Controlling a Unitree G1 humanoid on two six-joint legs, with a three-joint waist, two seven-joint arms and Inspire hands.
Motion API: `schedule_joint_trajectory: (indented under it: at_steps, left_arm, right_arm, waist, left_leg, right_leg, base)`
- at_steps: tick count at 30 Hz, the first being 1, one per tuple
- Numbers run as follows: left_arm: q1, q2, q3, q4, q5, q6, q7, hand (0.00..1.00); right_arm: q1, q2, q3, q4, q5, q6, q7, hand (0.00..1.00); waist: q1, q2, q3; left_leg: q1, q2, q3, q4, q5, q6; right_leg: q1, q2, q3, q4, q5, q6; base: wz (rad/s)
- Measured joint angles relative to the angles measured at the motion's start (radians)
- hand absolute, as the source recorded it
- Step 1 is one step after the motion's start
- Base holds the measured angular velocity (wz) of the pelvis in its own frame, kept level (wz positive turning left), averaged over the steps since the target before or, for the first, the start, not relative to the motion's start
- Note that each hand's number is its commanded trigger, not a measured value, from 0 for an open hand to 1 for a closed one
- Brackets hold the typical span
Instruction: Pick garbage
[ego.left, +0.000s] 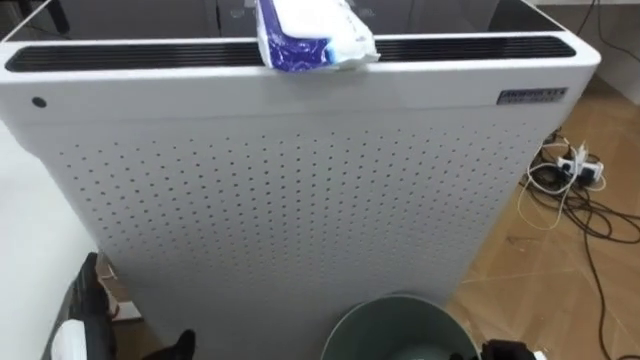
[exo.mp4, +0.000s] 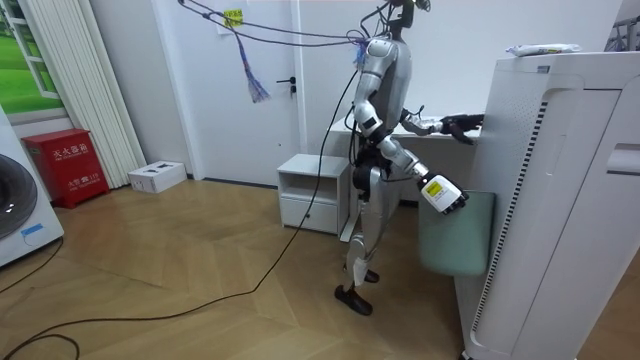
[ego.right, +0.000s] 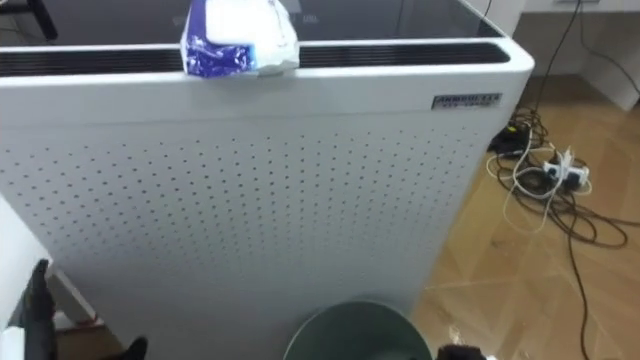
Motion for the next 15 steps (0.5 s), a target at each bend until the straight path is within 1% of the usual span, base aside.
schedule_joint_trajectory:
  at_steps: [2, 4, 6, 9, 11, 13, 15]
  left_arm:
    - [0.0, 0.002, 0.01, -0.047, 0.001, 0.0, 0.0, 0.0]
    - [-0.001, 0.003, 0.011, -0.132, 0.001, -0.005, 0.0, 0.0]
    - [-0.006, 0.003, 0.017, -0.165, 0.001, -0.022, 0.001, 0.0]
    - [-0.007, 0.003, 0.016, -0.214, 0.001, -0.025, -0.001, 0.0]
    - [-0.007, 0.002, 0.016, -0.289, 0.002, -0.027, -0.004, 0.0]
    - [-0.006, -0.007, 0.017, -0.297, -0.008, -0.025, 0.001, 0.0]
    - [-0.006, -0.008, 0.017, -0.299, -0.008, -0.023, 0.002, 0.0]
  right_arm:
    - [0.0, 0.0, 0.0, -0.007, 0.0, 0.0, 0.001, 1.0]
    - [0.0, -0.009, 0.0, -0.011, -0.001, 0.0, 0.001, 1.0]
    - [0.001, -0.011, -0.001, -0.015, -0.001, 0.0, 0.004, 1.0]
    - [0.001, -0.013, -0.001, -0.019, -0.001, 0.0, 0.007, 1.0]
    - [0.001, -0.013, -0.001, -0.019, -0.001, 0.0, 0.007, 1.0]
    - [0.001, -0.013, -0.002, -0.019, 0.001, 0.0, 0.008, 1.0]
    - [0.001, -0.013, -0.002, -0.019, 0.001, 0.0, 0.008, 1.0]
  waist:
    - [-0.003, 0.0, 0.0002]
    - [-0.004, 0.001, 0.0001]
    - [-0.004, 0.001, 0.0002]
    - [-0.007, 0.003, 0.0006]
    - [-0.006, 0.005, 0.0004]
    - [-0.006, 0.008, 0.0011]
    - [-0.005, 0.01, 0.0021]
  left_leg:
    - [-0.002, 0.0, -0.014, 0.0, 0.0, 0.0]
    - [-0.001, 0.0, -0.017, 0.0, 0.0, 0.0]
    - [-0.002, -0.001, -0.019, 0.0, 0.0, 0.0]
    - [-0.005, 0.0, -0.021, 0.004, -0.001, -0.003]
    - [-0.001, 0.0, -0.021, 0.004, -0.002, -0.003]
    - [0.007, -0.001, -0.021, 0.004, -0.002, -0.003]
    - [0.012, -0.001, -0.022, 0.004, -0.002, -0.003]
  right_leg:
    - [0.006, 0.001, -0.008, -0.01, 0.005, 0.0]
    - [0.009, 0.0, -0.011, -0.01, 0.005, 0.0]
    - [0.009, 0.0, -0.013, -0.009, 0.005, 0.0]
    - [0.009, -0.001, -0.018, -0.009, 0.005, 0.001]
    - [0.013, -0.001, -0.018, -0.009, 0.006, 0.001]
    - [0.021, -0.001, -0.018, -0.009, 0.006, 0.001]
    - [0.026, 0.0, -0.018, -0.01, 0.006, 0.001]
  base:
    - [0.11]
    - [0.11]
    - [0.05]
    - [0.04]
    - [0.0]
    - [0.0]
    - [0.02]
